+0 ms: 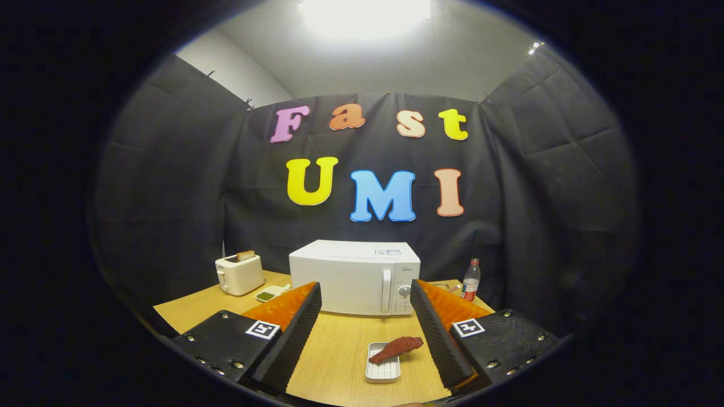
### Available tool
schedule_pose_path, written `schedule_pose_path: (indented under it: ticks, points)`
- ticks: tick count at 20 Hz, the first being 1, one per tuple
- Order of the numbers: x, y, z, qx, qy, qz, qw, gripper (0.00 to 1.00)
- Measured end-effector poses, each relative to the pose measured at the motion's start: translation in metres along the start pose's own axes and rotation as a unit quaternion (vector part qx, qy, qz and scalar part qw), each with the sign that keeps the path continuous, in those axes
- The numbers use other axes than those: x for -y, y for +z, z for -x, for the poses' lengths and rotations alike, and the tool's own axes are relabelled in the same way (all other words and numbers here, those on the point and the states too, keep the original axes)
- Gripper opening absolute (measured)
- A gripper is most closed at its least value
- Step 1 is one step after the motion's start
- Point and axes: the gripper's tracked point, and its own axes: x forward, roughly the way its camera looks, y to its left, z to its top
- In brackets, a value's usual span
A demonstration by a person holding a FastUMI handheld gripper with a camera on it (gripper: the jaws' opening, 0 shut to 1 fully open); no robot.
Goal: Open the microwave, put the food inside, and close the microwave door.
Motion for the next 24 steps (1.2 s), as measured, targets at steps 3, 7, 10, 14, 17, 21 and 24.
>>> schedule_pose_path:
  ticks: [3, 7, 10, 14, 17, 21, 24]
  points:
    - [-0.001, 0.000, 0.000, 0.000, 0.000, 0.000, 1.000, 0.95]
    - [-0.001, -0.002, -0.002, -0.003, 0.000, -0.001, 1.000, 0.95]
    - [-0.002, -0.003, -0.003, -0.004, 0.002, -0.001, 1.000, 0.95]
    - [-0.002, -0.005, -0.004, -0.006, 0.000, -0.001, 1.000, 0.95]
    - [-0.002, -0.003, -0.005, -0.004, -0.003, -0.005, 1.000, 0.95]
    - [0.001, -0.003, -0.009, 0.001, -0.003, -0.004, 1.000, 0.95]
    - [0.001, -0.005, -0.015, 0.002, 0.002, -0.005, 1.000, 0.95]
